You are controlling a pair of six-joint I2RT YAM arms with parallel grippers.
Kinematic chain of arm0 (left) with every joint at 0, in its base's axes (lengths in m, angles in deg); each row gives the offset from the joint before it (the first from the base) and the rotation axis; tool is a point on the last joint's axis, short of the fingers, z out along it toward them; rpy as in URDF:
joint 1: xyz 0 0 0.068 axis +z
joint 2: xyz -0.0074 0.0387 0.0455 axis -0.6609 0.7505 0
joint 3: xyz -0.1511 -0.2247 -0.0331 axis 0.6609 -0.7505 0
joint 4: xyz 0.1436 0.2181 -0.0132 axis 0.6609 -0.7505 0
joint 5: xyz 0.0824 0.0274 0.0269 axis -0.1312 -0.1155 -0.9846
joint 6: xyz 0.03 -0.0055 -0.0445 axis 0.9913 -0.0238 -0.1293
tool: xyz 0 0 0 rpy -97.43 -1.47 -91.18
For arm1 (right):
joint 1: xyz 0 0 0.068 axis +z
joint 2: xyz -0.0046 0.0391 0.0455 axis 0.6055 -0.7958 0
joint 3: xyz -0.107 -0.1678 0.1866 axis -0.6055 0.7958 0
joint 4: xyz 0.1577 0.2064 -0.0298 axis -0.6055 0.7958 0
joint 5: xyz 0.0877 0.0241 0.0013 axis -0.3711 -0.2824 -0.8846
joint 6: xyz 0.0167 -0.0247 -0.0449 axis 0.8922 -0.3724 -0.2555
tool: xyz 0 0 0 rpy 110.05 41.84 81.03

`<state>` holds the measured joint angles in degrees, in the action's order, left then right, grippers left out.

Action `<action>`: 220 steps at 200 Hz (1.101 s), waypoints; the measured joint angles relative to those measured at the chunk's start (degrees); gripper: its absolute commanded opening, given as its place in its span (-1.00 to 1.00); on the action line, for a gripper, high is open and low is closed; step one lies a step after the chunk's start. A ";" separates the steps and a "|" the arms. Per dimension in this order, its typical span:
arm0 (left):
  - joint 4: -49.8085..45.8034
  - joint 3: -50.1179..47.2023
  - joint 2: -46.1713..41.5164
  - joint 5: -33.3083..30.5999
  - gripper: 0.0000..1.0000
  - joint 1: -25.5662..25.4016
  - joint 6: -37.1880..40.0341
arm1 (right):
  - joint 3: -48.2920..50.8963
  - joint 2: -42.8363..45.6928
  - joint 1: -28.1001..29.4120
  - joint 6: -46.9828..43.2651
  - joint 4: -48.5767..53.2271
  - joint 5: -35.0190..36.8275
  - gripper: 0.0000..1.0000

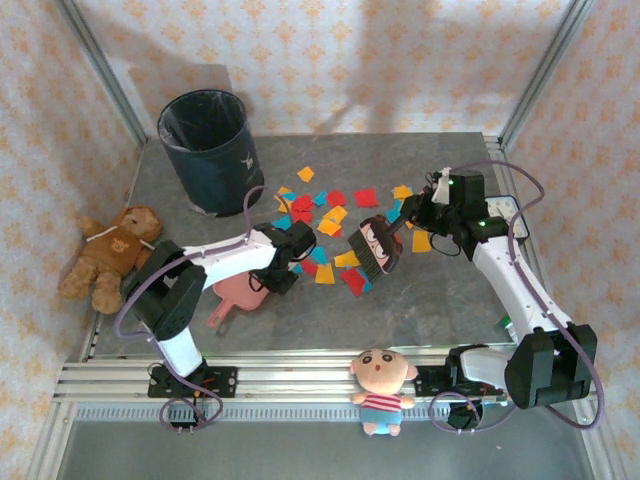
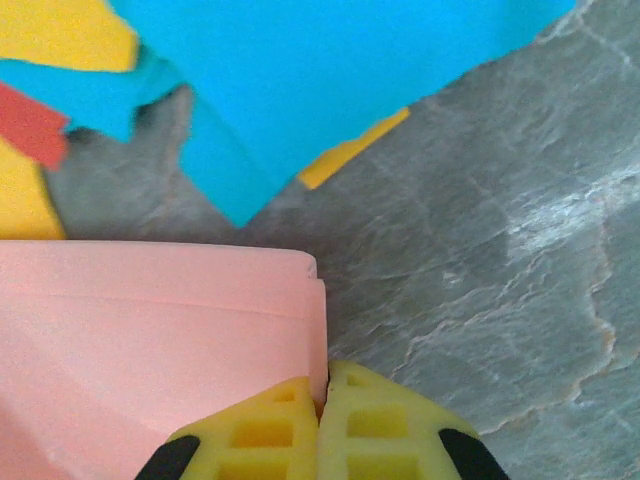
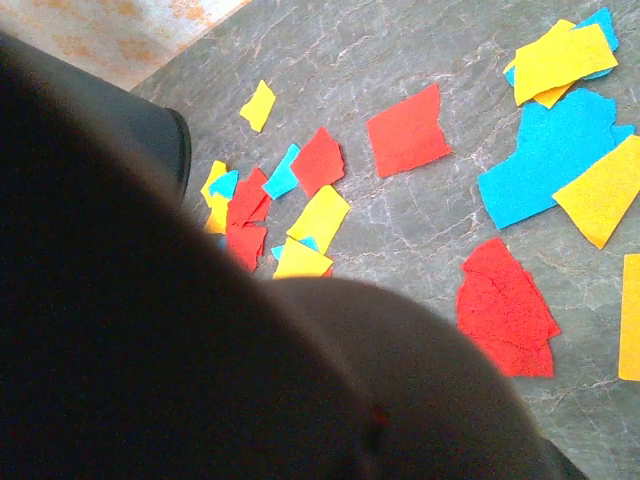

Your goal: Sweep away the paper scraps from the table

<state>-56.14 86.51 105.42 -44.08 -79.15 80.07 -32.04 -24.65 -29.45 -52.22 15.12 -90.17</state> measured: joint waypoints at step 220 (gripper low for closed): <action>-1.42 38.38 21.31 12.28 -0.93 -7.26 18.25 | 1.20 12.85 -4.11 -0.52 7.91 16.52 -1.00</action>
<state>-57.56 124.89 126.73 -31.79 -86.40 98.32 -30.84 -11.80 -33.56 -52.75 23.03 -73.65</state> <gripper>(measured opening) 0.042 0.230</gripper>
